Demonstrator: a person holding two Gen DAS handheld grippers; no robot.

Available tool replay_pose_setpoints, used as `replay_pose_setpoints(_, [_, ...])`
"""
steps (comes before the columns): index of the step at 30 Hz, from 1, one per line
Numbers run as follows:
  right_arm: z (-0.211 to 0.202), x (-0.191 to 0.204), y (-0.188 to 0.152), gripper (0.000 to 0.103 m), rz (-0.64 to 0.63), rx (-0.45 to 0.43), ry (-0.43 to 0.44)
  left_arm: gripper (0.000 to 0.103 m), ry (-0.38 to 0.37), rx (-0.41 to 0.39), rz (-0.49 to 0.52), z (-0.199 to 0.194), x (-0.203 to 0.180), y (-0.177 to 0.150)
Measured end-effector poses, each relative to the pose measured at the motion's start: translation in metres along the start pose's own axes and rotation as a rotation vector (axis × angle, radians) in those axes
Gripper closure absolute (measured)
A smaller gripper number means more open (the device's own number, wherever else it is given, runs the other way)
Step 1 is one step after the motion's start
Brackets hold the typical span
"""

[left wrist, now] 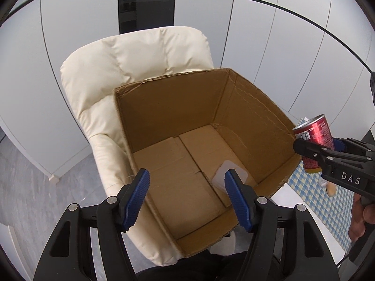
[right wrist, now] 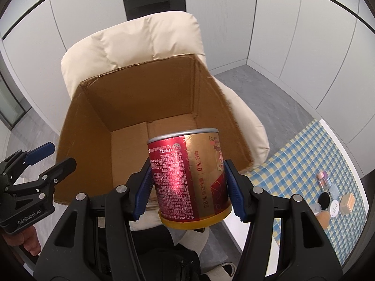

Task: Organize objects
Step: 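Lower the clear container into the cardboard box and open left tool, then lower the red can into the cardboard box and open right tool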

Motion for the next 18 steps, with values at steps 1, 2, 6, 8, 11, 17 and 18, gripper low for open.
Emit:
replay_pose_setpoints(1, [0.000, 0.004, 0.001, 0.043, -0.005, -0.001, 0.004, 0.036, 0.003, -0.003, -0.005, -0.002, 0.003, 0.000])
replay_pose_setpoints(2, [0.001, 0.007, 0.002, 0.043, -0.009, -0.001, 0.008, 0.036, 0.005, -0.005, -0.008, -0.003, 0.006, 0.000])
replay_pose_setpoints(6, [0.002, 0.021, 0.005, 0.043, -0.028, 0.001, 0.019, 0.036, 0.016, -0.018, -0.024, -0.010, 0.017, -0.002])
replay_pose_setpoints(8, [0.002, 0.027, 0.007, 0.043, -0.034, 0.000, 0.027, 0.036, 0.023, -0.020, -0.030, -0.013, 0.022, -0.003])
replay_pose_setpoints(11, [0.003, 0.038, 0.009, 0.043, -0.047, -0.001, 0.033, 0.036, 0.032, -0.022, -0.044, -0.017, 0.031, -0.005])
replay_pose_setpoints(17, [0.004, 0.057, 0.014, 0.042, -0.070, 0.001, 0.048, 0.035, 0.052, -0.023, -0.064, -0.024, 0.046, -0.008])
replay_pose_setpoints(18, [0.005, 0.060, 0.014, 0.042, -0.072, 0.003, 0.052, 0.035, 0.055, -0.023, -0.066, -0.025, 0.048, -0.009])
Point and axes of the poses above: each gripper's, at about its wrist camera, not at the fingertips, and z roughly the way its jaws point, x to its left, y to its top, the point moved 2 cm from there along z, roughly the way its jaws point, and after that the axes turned 9 degrees about -y, right-handed, at the moved point
